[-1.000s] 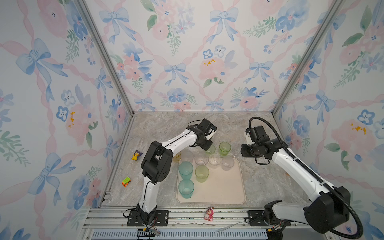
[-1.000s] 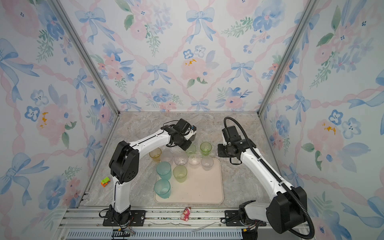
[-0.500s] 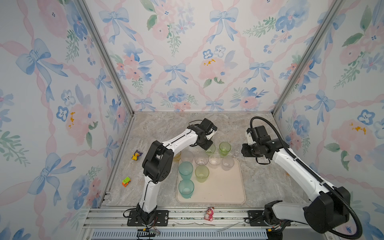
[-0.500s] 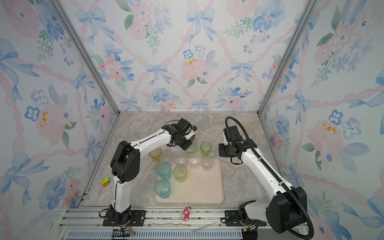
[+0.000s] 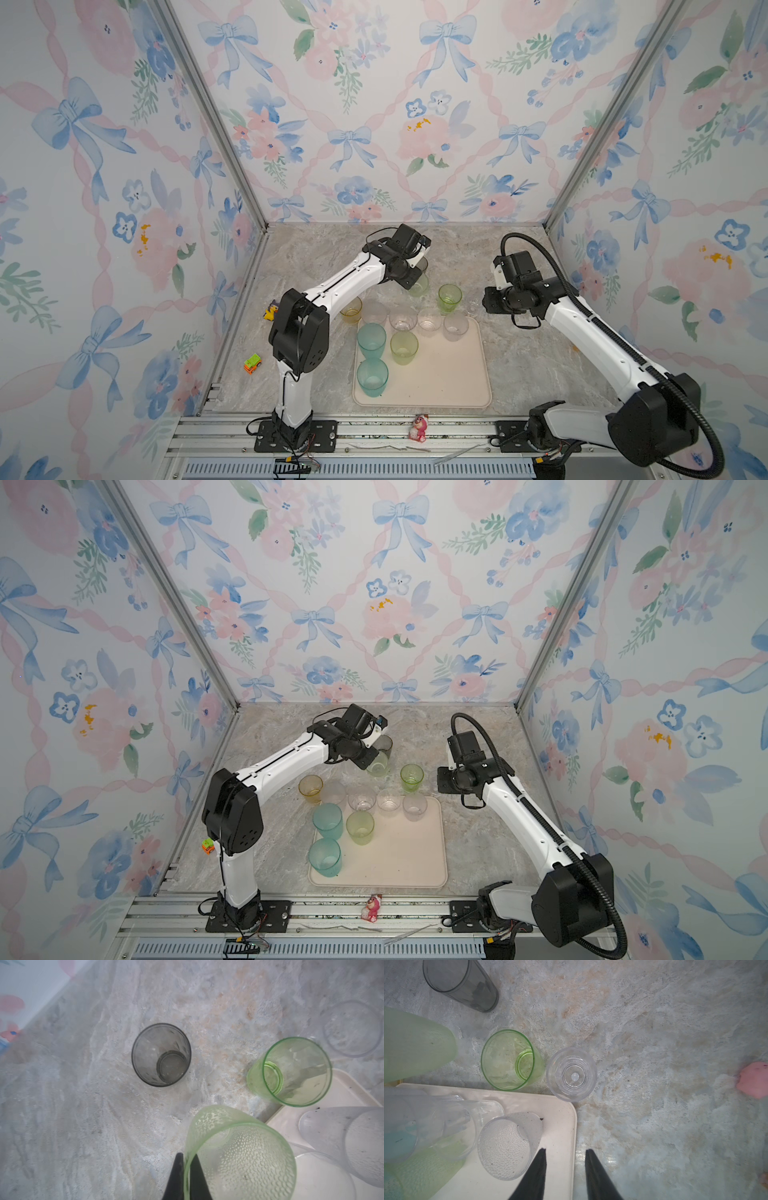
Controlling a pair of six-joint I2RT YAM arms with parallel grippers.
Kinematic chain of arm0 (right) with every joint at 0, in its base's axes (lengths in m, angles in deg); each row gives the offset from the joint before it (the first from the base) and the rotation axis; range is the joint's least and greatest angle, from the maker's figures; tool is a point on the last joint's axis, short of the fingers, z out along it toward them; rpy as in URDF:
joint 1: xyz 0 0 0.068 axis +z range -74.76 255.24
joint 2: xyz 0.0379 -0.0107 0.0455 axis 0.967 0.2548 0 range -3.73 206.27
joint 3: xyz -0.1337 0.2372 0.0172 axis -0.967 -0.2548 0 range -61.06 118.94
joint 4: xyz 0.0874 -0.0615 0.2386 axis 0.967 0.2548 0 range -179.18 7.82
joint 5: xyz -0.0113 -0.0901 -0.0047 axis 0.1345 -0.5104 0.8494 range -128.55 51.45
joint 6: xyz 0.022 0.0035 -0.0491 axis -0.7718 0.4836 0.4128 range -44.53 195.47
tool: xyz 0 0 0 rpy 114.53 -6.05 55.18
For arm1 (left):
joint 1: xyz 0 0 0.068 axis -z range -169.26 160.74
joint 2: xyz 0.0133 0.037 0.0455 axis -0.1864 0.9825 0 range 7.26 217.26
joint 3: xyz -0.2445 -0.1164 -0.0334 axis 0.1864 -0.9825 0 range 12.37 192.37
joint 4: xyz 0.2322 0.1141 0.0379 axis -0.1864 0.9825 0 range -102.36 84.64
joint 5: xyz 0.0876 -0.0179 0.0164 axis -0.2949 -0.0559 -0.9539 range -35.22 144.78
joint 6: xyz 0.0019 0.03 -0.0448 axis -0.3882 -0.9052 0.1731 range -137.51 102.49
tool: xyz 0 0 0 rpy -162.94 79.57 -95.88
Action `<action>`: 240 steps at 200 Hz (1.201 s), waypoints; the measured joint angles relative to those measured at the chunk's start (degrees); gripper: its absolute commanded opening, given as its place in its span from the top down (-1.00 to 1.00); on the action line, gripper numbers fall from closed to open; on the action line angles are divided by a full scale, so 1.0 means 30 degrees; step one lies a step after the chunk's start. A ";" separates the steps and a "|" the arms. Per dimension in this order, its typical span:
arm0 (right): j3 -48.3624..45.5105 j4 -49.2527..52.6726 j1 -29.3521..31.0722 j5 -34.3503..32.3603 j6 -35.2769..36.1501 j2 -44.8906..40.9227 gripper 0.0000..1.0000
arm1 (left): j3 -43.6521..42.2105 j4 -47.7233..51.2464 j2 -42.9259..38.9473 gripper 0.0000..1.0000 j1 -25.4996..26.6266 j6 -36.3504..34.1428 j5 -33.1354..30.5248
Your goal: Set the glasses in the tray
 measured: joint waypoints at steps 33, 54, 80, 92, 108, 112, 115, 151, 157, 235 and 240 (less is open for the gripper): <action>-0.0007 0.0000 0.0000 -0.0007 0.0000 -0.0095 0.30 | 0.0124 0.0277 -0.2579 0.98 0.0146 -0.0117 -0.0073; -0.0153 0.0015 0.0000 -0.0015 -0.0007 -0.0466 0.30 | -0.0233 0.0401 -0.4175 0.97 0.1122 -0.0299 -0.0138; -0.0350 0.0015 0.0000 -0.0007 -0.0073 -0.1122 0.30 | -0.1399 0.0758 -0.5829 0.97 0.3432 -0.0503 0.0109; -0.0452 0.0007 0.0000 -0.0007 -0.0109 -0.1399 0.30 | -0.2069 0.0976 -0.6324 0.98 0.4510 -0.0583 0.0372; -0.0612 0.0029 -0.0007 -0.0007 -0.0153 -0.1712 0.30 | -0.2922 0.1348 -0.6615 0.98 0.5610 -0.0634 0.0525; -0.0627 0.0036 0.0000 -0.0015 -0.0153 -0.1785 0.30 | -0.3155 0.1413 -0.6645 0.98 0.5865 -0.0634 0.0576; -0.0641 0.0036 0.0000 -0.0007 -0.0153 -0.1836 0.30 | -0.3293 0.1472 -0.6652 0.98 0.5996 -0.0634 0.0583; -0.0663 0.0182 0.0000 -0.0015 -0.0328 -0.2565 0.30 | -0.5209 0.1894 -0.6623 0.99 0.7271 -0.0561 0.0656; -0.0714 0.0182 -0.0007 -0.0015 -0.0364 -0.2710 0.30 | -0.5413 0.1945 -0.6586 1.00 0.7351 -0.0525 0.0656; -0.1217 0.0597 0.0000 -0.0015 -0.0510 -0.3242 0.30 | -0.5719 0.1967 -0.3534 1.00 0.7949 -0.0335 0.0750; -0.1217 0.0605 0.0000 -0.0015 -0.0510 -0.3293 0.30 | -0.5719 0.1967 -0.3359 1.00 0.7949 -0.0335 0.0707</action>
